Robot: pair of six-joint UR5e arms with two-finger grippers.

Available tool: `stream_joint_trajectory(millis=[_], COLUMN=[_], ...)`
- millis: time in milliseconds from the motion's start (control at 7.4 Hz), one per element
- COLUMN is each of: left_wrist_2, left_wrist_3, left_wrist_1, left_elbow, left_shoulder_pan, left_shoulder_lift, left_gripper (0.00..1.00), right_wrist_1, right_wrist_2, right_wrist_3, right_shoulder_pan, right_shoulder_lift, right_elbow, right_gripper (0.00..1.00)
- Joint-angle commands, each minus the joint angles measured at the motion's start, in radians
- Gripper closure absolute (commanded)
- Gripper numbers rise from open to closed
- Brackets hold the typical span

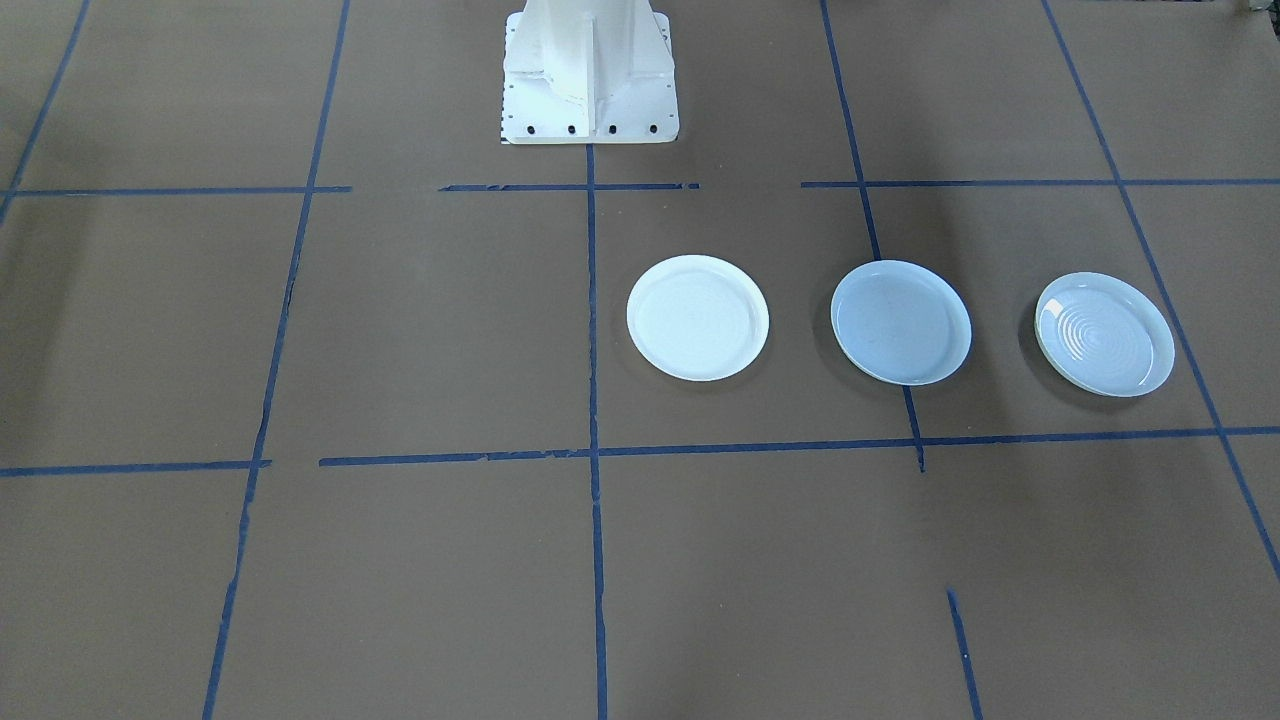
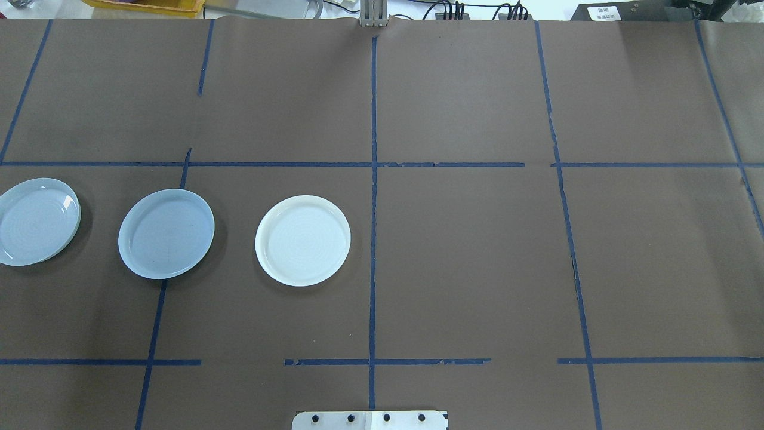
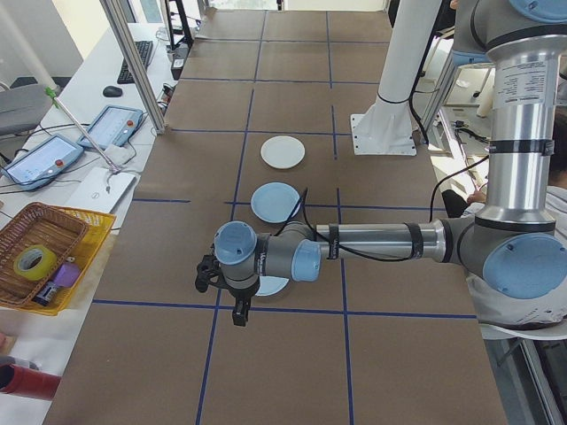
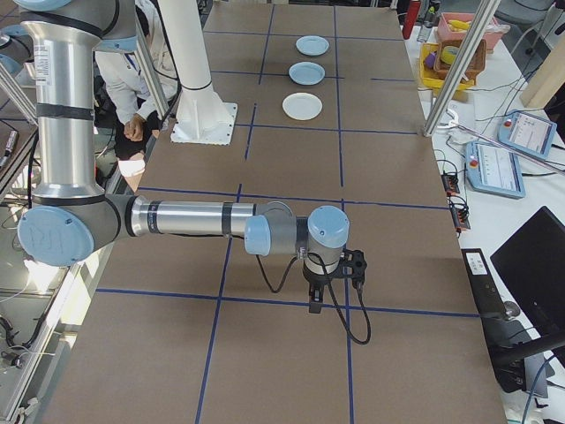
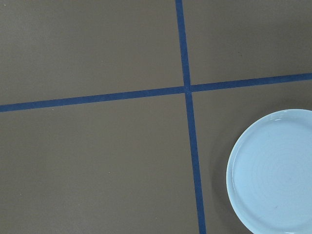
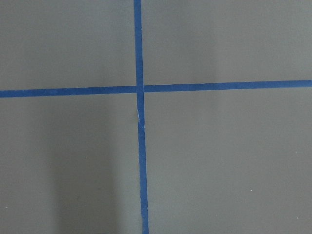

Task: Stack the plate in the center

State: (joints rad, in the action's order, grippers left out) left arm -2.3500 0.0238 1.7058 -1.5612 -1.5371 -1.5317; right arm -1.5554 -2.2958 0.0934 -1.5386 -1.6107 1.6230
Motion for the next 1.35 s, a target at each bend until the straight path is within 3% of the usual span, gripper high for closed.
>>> stream_joint_trajectory(millis=[0, 676, 811, 1216], left_wrist_2=[-0.002, 0.002, 0.000, -0.002], left_wrist_3=[0.002, -0.046, -0.124, -0.486], left_wrist_1=[0.003, 0.018, 0.116, 0.459], left_elbow=[-0.029, -0.019, 0.010, 0.145], left_shoulder_pan=[0.000, 0.003, 0.023, 0.216], left_shoulder_lift=[-0.002, 0.005, 0.005, 0.008], left_gripper=[0.00, 0.00, 0.00, 0.00], right_wrist_1=[0.000, 0.000, 0.000, 0.000], right_wrist_2=[-0.001, 0.001, -0.001, -0.001], right_wrist_3=[0.000, 0.000, 0.000, 0.000], right_shoulder_pan=[0.000, 0.000, 0.000, 0.000], right_shoulder_lift=[0.000, 0.000, 0.000, 0.000], right_elbow=[0.000, 0.000, 0.000, 0.000], right_gripper=[0.00, 0.00, 0.00, 0.00])
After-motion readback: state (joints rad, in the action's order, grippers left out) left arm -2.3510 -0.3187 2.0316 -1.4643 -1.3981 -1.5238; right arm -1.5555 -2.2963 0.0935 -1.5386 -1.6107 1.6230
